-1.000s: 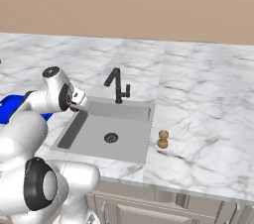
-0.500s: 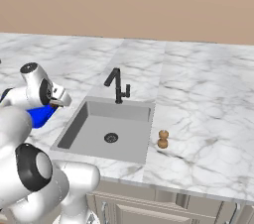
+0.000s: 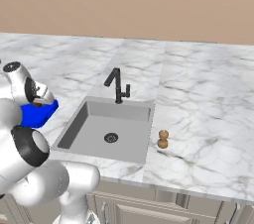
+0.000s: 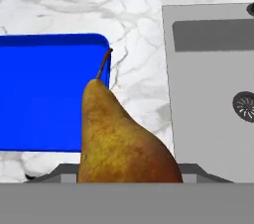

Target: Pick up all produce items and place them in the sink. Turn on the sink faucet to wash them. Then turn the sink off and put them in the tray.

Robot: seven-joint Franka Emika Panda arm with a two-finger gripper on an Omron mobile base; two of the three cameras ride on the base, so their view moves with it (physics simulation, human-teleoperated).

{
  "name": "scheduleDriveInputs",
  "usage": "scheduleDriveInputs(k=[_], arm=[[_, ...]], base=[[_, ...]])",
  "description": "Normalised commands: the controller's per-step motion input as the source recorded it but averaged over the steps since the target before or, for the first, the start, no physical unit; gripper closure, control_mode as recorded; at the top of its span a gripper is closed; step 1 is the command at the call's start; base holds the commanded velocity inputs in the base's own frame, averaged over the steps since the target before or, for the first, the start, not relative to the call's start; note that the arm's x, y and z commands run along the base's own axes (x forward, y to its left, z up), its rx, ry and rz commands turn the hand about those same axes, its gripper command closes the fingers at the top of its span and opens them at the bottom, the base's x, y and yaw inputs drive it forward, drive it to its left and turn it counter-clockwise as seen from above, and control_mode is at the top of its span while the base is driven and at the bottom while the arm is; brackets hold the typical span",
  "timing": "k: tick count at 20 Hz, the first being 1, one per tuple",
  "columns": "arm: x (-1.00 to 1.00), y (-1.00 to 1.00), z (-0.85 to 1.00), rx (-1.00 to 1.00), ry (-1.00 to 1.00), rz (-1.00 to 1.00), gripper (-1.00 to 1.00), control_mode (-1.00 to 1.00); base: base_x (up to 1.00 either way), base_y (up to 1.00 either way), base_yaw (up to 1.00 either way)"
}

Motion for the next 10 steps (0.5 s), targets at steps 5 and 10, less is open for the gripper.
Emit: scheduleDriveInputs(k=[5, 10], arm=[[0.0, 0.71, -0.02, 0.0, 0.08, 0.11, 1.0, -1.0], [0.14, 0.42, -0.25, -0.03, 0.08, 0.09, 1.0, -1.0]], base=[[0.0, 0.0, 0.0], [0.0, 0.0, 0.0]])
